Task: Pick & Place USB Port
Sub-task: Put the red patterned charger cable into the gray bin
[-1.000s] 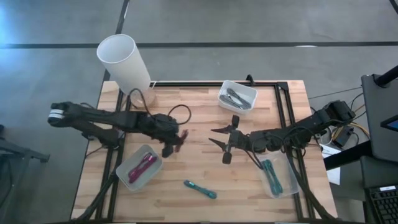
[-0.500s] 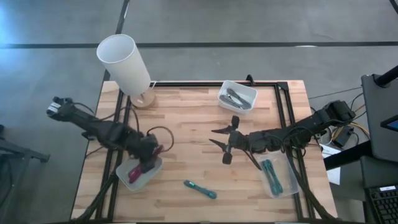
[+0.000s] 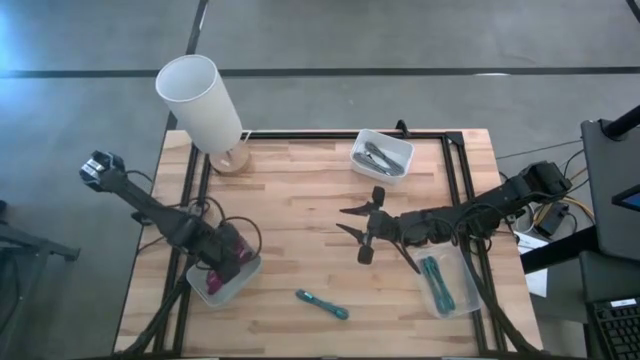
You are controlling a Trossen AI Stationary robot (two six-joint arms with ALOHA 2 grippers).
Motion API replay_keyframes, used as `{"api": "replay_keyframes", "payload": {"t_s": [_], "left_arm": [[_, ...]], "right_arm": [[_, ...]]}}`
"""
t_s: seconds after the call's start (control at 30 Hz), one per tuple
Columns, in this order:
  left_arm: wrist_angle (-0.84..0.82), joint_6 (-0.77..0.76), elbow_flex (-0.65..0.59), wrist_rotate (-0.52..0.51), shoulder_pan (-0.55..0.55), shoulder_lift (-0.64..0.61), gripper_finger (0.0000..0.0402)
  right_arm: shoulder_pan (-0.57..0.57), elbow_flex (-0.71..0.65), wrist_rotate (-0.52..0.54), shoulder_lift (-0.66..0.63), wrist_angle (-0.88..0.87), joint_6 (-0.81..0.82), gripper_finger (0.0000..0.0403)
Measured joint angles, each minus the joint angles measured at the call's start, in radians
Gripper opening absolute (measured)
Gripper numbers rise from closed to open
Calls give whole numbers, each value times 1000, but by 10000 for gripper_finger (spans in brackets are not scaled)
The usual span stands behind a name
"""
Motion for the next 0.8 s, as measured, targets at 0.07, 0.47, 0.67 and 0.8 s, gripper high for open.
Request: {"api": "replay_keyframes", "payload": {"t_s": [0.07,0.47,0.67,0.8], "left_arm": [[28,-6,-37,48,0,0,23],[198,-6,-204,152,0,0,28],[210,-18,-269,136,2,-2,54],[220,-34,-286,129,3,0,69]], "right_arm": [[0,0,0,0,0,0,166],[0,0,0,0,0,3,166],[0,0,-1,0,0,45,166],[0,0,-9,0,-8,45,166]]}}
